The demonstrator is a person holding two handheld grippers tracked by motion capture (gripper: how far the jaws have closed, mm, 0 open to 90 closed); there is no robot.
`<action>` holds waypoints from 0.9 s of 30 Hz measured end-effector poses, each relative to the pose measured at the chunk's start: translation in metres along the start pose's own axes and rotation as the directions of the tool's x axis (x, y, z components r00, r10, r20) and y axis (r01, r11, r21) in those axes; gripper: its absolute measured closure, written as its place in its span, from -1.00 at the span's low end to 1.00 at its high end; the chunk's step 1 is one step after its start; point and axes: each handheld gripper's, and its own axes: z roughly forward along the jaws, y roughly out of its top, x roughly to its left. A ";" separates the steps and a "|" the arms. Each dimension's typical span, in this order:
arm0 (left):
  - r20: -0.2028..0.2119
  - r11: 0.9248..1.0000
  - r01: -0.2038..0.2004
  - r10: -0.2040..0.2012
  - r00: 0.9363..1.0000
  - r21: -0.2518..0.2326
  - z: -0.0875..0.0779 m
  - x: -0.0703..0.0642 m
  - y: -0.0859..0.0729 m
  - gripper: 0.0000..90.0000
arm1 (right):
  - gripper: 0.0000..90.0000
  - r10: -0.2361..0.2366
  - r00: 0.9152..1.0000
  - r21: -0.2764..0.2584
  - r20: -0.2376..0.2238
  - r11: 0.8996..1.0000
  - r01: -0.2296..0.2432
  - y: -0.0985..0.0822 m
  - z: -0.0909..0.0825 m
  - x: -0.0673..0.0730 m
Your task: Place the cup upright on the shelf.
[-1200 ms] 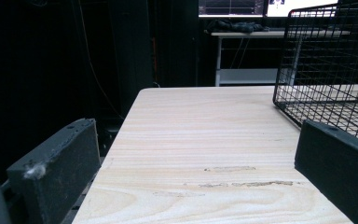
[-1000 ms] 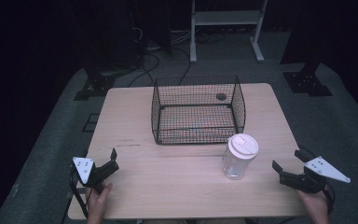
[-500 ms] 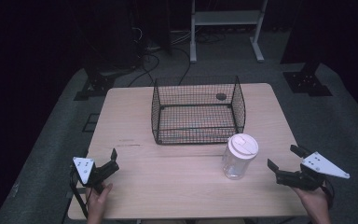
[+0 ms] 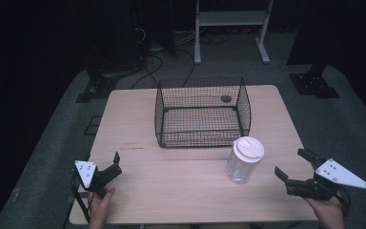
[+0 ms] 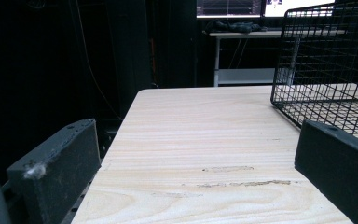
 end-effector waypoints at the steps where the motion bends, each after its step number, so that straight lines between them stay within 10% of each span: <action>1: 0.000 1.000 0.000 0.000 1.000 0.000 0.000 0.000 0.000 -1.00 | -0.95 0.000 1.000 0.000 0.000 1.000 0.000 0.000 0.000 0.000; 27: 0.005 1.000 0.004 -0.004 1.000 -0.004 0.000 0.000 0.000 -1.00 | -0.96 -0.082 0.993 -0.010 -0.082 0.997 0.081 0.017 0.036 0.047</action>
